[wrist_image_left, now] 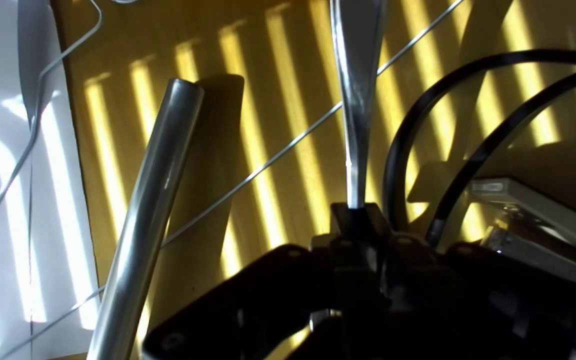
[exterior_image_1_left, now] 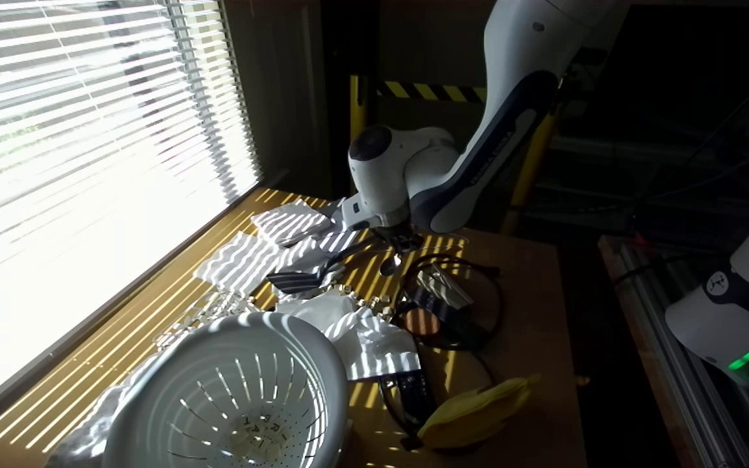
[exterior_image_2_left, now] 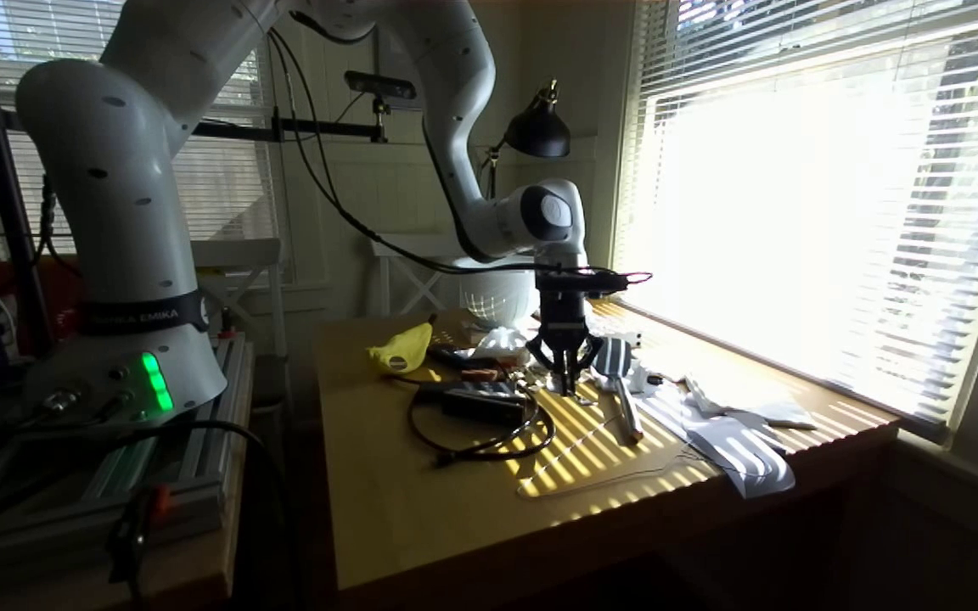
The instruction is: Use the silver spoon to place some tiles in the colander.
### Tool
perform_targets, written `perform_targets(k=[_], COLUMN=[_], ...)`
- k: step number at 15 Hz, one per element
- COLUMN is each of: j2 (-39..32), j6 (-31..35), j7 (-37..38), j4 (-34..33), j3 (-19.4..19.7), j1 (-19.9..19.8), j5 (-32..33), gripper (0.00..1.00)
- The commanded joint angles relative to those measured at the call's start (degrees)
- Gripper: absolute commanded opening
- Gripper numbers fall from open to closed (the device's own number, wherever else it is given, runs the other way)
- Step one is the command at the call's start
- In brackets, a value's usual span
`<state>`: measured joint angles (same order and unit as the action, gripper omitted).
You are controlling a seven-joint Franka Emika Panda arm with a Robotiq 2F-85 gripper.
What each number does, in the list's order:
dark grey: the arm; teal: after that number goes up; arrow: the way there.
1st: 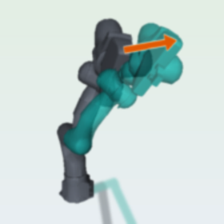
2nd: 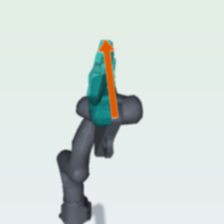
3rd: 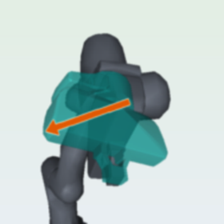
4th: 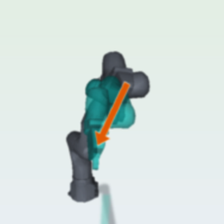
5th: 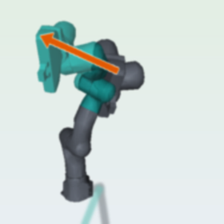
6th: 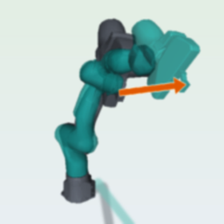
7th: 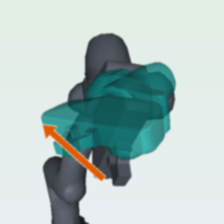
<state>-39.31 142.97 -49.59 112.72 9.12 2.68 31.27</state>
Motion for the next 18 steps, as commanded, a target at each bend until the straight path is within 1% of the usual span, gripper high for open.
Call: perform_targets(k=[1, 2, 3, 5, 6, 7, 8, 9, 12, 15, 18], j2=[0.4, 0.6, 0.6, 0.5, 0.5, -0.2, -1.2, -1.8, -4.3, -6.8, -9.4], j6=[-7.1, -4.8, -5.3, -5.2, -5.2, -6.4, -8.9, -10.5, -19.2, -27.3, -33.0], j7=[1.5, 1.9, 2.0, 1.9, 1.9, 3.6, 7.3, 9.0, 16.1, 20.3, 23.5], j4=[-2.2, -1.1, -1.3, -1.3, -1.3, -2.0, -3.3, -4.1, -7.0, -10.1, -13.9], j3=[-1.1, -2.3, -2.8, -3.3, -3.3, -2.7, -1.3, -1.5, -1.9, -3.6, -5.0], j1=[1.6, -0.2, -0.1, -0.5, -0.7, 0.2, 2.2, 2.9, 5.4, 6.3, 6.8], j5=[4.9, 3.9, 3.9, 3.8, 3.8, 4.2, 5.4, 5.8, 8.6, 10.2, 12.1], gripper=[0.02, 0.02, 0.08, 0.08, 0.02, 0.02, 0.02, 0.02, 0.02, 0.02, 0.02])
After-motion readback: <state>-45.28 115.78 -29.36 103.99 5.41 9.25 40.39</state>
